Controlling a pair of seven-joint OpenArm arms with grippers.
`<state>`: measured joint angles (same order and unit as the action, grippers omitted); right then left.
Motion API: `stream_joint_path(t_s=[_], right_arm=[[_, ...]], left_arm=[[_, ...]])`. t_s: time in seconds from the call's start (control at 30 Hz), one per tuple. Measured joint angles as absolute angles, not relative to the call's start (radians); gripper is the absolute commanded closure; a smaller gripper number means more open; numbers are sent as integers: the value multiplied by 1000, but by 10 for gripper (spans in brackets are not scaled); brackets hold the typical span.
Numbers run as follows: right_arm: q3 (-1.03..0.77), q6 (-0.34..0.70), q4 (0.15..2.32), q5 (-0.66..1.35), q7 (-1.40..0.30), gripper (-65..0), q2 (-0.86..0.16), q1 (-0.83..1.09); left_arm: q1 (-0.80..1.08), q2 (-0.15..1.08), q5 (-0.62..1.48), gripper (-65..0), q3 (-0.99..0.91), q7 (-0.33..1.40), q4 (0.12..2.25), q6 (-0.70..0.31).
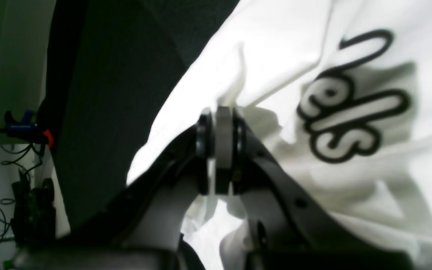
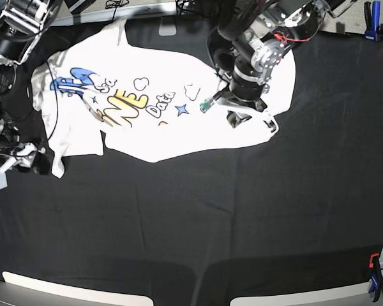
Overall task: Layout the t-shirt on the table in an organized manner, then fold the t-shirt properly
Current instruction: 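Move the right gripper down onto the shirt hem and grasp it, then adjust the right gripper's grip on the hem while the left holds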
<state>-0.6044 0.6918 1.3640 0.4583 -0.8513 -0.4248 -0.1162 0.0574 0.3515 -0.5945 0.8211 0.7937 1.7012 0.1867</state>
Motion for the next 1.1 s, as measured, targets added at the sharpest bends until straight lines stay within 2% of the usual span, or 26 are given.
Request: stream_joint_path(t_s=[0.1,0.17,0.2,0.3,0.37,0.53,1.1], right_arm=[[-605,663,1364,305,-756,-359,-422,-115],[-604,532,1364,240,-709,-359,-416,-118],[-604,504,1364,223,-706,-359,-417,-119],[-604,492,1364,216,-706,-359,-418,-118],[-604,502,1363,258,-707,-359,-418,-118],[-603,668,1363,383,-776,-359,-415,-118],[-551,686,1363,375,-801,-355,-371,-116]], left_arm=[[58,352,-595,0,821,794,1701,187],[58,352,-594,0,821,794,1701,187],[57,352,-593,0,821,794,1701,187],[58,352,-594,0,821,794,1701,187],[58,349,-594,0,821,794,1701,187],[57,351,-594,0,821,793,1701,187],[57,349,-594,0,821,794,1701,187]])
